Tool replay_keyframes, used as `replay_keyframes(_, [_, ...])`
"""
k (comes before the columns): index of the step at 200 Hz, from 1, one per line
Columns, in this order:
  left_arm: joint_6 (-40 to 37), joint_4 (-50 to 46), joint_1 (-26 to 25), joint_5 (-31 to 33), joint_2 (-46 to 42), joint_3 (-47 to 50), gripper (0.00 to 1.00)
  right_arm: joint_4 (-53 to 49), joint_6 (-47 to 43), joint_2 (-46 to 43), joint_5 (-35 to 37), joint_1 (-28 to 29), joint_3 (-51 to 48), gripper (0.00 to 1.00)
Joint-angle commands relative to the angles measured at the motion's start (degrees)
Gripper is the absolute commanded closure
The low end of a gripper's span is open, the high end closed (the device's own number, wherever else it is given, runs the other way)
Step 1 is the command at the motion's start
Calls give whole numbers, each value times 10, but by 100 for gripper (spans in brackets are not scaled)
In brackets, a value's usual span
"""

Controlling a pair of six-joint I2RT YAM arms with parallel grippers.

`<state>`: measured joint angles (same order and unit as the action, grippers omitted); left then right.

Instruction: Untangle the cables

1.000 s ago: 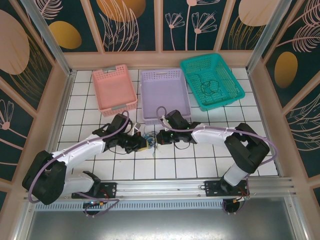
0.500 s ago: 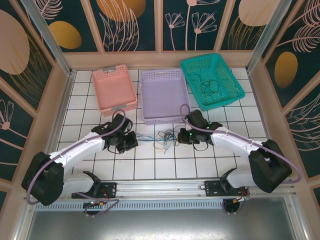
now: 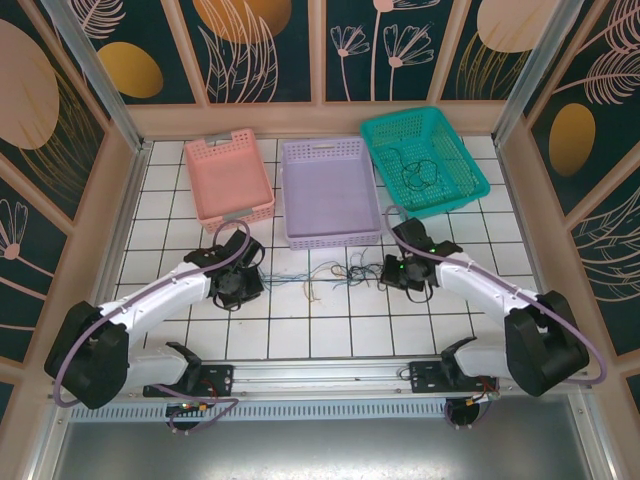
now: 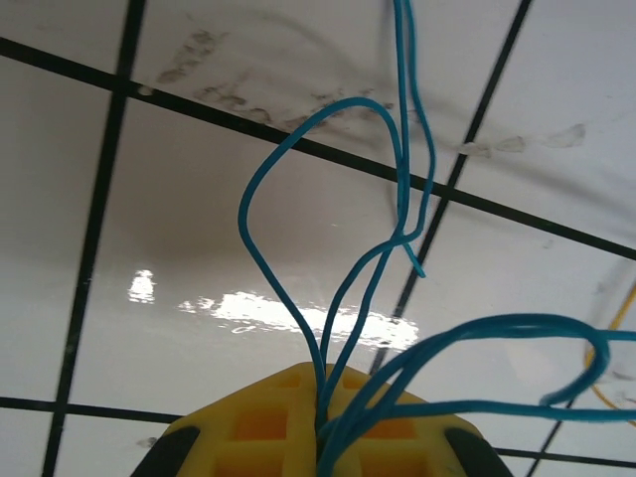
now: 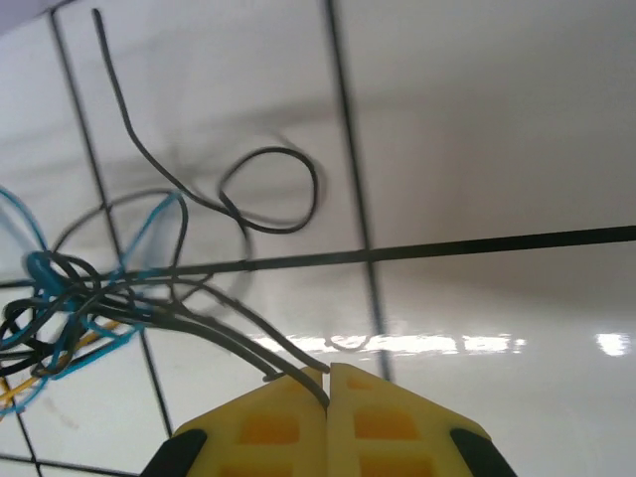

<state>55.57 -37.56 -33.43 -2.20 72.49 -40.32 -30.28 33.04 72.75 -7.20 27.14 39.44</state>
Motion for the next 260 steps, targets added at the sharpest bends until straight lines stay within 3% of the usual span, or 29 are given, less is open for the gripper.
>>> replay_keyframes(1, [-9,-18,1,15,6,-14,100,-46,22,-14,24,-28,-1,100])
replay_keyframes(12, [-27,32,2,-40,8,-6,100,-40,21,-17,8,-36,3,100])
replay_keyframes(38, [-24,120,1,-150,22,13,71,-34,20,-11,-5,-35,8,100])
replay_keyframes(59, [-17,89,2,-117,18,-11,50,-40,23,-14,6,-35,5,100])
replay_keyframes(80, [8,28,2,-47,-10,-49,36,-43,24,-21,10,-35,4,100])
replay_keyframes(94, [39,17,2,-35,-29,-61,30,-43,23,-22,10,-35,4,100])
replay_keyframes(105, [71,29,2,-51,-36,-57,30,-44,23,-22,10,-35,3,100])
replay_keyframes(129, [126,137,1,-145,-35,-6,50,-39,24,-20,9,-35,4,100])
replay_keyframes(157, [102,224,-3,-226,-1,7,57,-35,24,-14,2,-34,5,100])
replay_keyframes(185, [45,196,-16,-222,49,-40,56,-40,26,-13,4,-35,9,100])
replay_keyframes(210, [93,231,-21,-221,75,-45,46,-43,26,-15,1,-36,9,100])
replay_keyframes(227, [118,250,-30,-218,91,-50,46,-40,27,-15,-3,-35,7,100])
replay_keyframes(260, [40,233,-42,-191,122,-84,64,-38,30,-15,-5,-35,5,100])
